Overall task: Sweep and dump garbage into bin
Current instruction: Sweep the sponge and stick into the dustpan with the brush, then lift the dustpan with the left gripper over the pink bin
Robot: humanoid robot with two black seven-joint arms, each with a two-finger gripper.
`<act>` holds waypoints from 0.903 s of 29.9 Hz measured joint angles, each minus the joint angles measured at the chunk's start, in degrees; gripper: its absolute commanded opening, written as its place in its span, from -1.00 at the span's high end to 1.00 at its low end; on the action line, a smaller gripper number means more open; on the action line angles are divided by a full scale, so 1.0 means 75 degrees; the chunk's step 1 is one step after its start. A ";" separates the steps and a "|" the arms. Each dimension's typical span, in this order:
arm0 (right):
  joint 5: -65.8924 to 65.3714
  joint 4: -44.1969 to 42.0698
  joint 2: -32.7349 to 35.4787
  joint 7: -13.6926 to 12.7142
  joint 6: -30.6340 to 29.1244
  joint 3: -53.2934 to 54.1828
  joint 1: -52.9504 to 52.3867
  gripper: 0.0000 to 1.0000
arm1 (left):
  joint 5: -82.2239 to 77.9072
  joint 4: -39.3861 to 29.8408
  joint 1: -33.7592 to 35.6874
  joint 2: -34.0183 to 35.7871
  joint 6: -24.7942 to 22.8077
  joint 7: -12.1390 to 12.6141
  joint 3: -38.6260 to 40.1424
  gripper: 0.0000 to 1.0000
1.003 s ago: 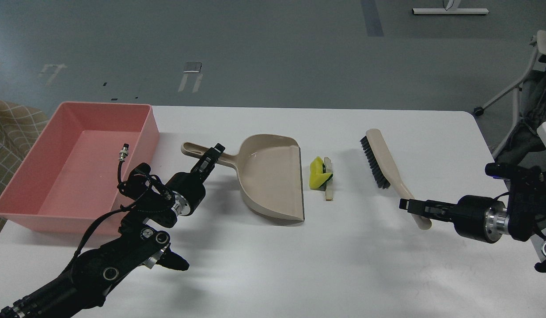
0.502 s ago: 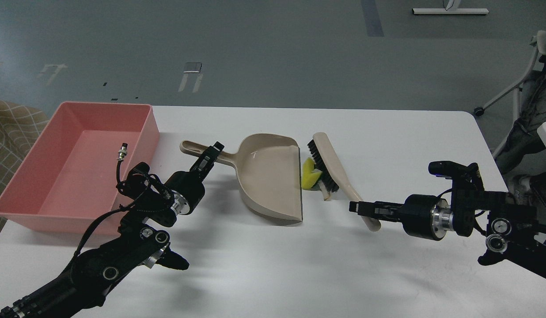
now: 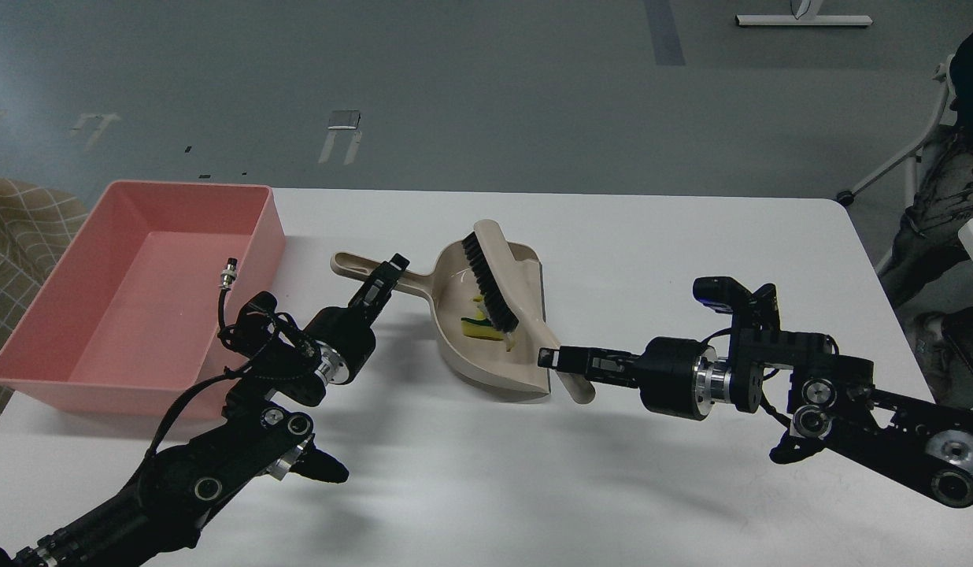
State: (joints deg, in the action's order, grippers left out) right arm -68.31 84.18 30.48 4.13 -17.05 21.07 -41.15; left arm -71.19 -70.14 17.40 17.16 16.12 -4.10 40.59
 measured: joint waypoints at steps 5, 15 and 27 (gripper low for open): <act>0.0161 0.0148 0.0628 -0.0004 -0.0100 0.0512 -0.0030 1.00 | 0.0006 -0.0001 0.0001 -0.0010 -0.0009 0.0009 0.0029 1.00; 0.0204 0.0244 0.2322 0.0003 -0.0248 0.0774 0.0600 1.00 | 0.0346 -0.0021 -0.0006 -0.0082 -0.0007 0.0028 0.0122 1.00; 0.0422 0.0174 0.2792 0.0022 -0.0175 0.0802 0.1156 1.00 | 0.1814 -0.0544 0.0027 -0.0336 -0.0086 0.0043 0.0713 1.00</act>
State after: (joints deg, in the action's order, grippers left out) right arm -65.15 85.49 51.42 4.30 -18.37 27.09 -32.48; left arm -57.58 -74.22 17.60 14.65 15.47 -3.78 45.94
